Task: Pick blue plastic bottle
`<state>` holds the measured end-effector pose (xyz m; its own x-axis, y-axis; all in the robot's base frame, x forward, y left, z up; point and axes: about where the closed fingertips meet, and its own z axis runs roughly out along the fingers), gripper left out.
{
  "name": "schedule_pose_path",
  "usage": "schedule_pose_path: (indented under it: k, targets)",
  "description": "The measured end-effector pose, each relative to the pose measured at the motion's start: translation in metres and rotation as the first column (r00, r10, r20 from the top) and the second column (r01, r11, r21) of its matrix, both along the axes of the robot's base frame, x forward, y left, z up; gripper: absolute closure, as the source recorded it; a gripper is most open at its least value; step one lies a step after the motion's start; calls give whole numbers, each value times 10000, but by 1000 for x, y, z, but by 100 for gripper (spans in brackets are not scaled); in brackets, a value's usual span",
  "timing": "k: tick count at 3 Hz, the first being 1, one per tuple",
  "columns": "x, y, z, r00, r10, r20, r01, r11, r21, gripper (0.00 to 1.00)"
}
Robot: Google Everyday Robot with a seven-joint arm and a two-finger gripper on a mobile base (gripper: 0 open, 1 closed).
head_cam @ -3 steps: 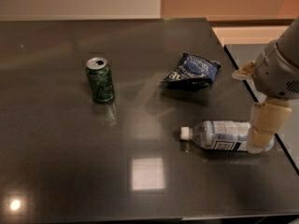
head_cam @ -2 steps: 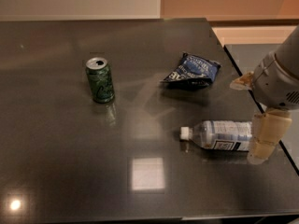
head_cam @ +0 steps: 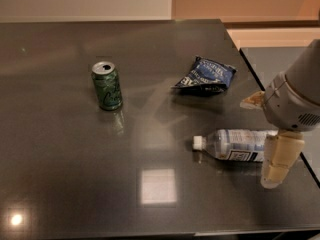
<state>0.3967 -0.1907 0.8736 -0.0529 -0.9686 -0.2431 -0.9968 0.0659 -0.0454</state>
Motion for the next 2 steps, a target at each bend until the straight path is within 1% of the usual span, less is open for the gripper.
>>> schedule_pose_path:
  k: [1,2]
  targets:
    - [2,1,-9,9999,95,-72,-96,9999,-70,0]
    - [8,3,-22,9995,191,-238,-198,9993,-317,0]
